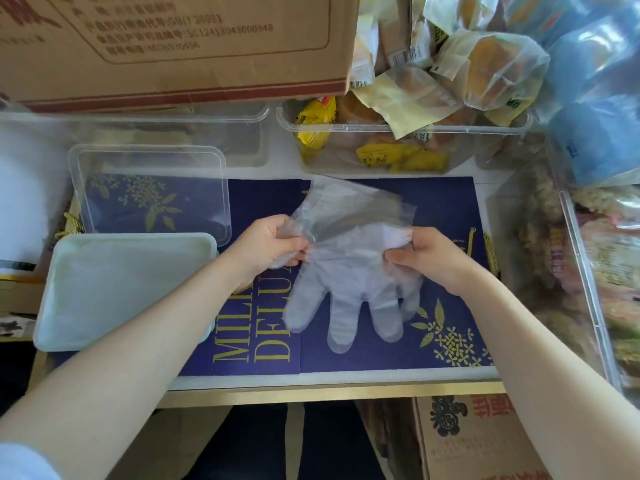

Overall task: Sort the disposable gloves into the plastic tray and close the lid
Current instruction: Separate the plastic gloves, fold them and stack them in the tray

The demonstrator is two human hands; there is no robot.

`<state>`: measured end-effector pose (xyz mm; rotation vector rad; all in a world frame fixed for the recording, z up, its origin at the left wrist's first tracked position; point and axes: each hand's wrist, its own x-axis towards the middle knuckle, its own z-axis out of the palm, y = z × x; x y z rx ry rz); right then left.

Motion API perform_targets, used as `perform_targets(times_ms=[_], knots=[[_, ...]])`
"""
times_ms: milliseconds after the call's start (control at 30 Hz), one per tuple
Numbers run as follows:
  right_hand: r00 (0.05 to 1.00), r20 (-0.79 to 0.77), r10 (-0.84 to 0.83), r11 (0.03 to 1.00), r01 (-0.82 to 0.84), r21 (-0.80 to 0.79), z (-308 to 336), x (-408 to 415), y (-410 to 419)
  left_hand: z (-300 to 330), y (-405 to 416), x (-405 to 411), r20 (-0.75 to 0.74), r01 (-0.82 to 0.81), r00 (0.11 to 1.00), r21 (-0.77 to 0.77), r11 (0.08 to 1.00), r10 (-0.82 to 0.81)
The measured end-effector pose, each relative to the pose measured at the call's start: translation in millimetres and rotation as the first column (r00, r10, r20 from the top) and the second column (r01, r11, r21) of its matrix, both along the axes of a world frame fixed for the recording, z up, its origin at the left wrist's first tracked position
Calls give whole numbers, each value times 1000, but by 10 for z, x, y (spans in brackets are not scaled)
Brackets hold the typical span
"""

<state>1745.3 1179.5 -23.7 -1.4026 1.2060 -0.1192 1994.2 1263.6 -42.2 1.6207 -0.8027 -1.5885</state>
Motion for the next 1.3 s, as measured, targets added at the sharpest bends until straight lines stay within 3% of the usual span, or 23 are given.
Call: perform_targets(times_ms=[100, 233, 333, 433, 567, 667, 733, 800, 900, 1000, 1067, 1167, 1300], knots=[[993, 101, -69, 997, 65, 49, 19, 32, 36, 20, -33, -17, -13, -109, 994, -44, 993, 108], [981, 146, -126, 992, 120, 49, 8, 58, 42, 38, -25, -33, 29, -138, 990, -113, 984, 142], [936, 269, -227, 974, 212, 85, 36, 46, 72, 91, -15, -63, -4, -175, 984, -172, 969, 177], [910, 348, -223, 969, 169, 180, 71, -13, 115, 154, 19, -61, -65, -169, 985, -216, 962, 159], [908, 360, -214, 967, 145, 210, 30, -108, 116, 209, 89, 38, -14, -37, 999, -284, 958, 34], [880, 405, -250, 949, 140, 282, 27, -153, 105, 251, 137, 95, -7, 64, 998, -252, 966, -68], [892, 394, -220, 965, 140, 222, 47, -135, 120, 236, 164, 141, -10, 141, 989, -211, 967, -147], [947, 259, -191, 981, 173, 90, 49, -92, 163, 220, 184, 167, -84, 173, 979, -153, 973, -187], [956, 125, -264, 963, 269, -19, -32, -44, 235, 153, 211, 90, -301, 9, 953, -83, 997, -33], [915, 181, -360, 930, 368, -12, -54, -12, 297, 75, 241, -75, -488, -245, 841, 43, 969, 234], [885, 230, -406, 907, 421, -22, -56, 8, 336, 60, 247, -160, -517, -281, 792, 163, 946, 325], [824, 290, -486, 867, 496, 44, -84, 20, 396, 93, 268, -295, -327, -266, 891, 185, 946, 314], [849, 257, -461, 886, 459, 71, -119, 6, 493, 189, 261, -387, -29, -313, 948, 112, 943, 318]])
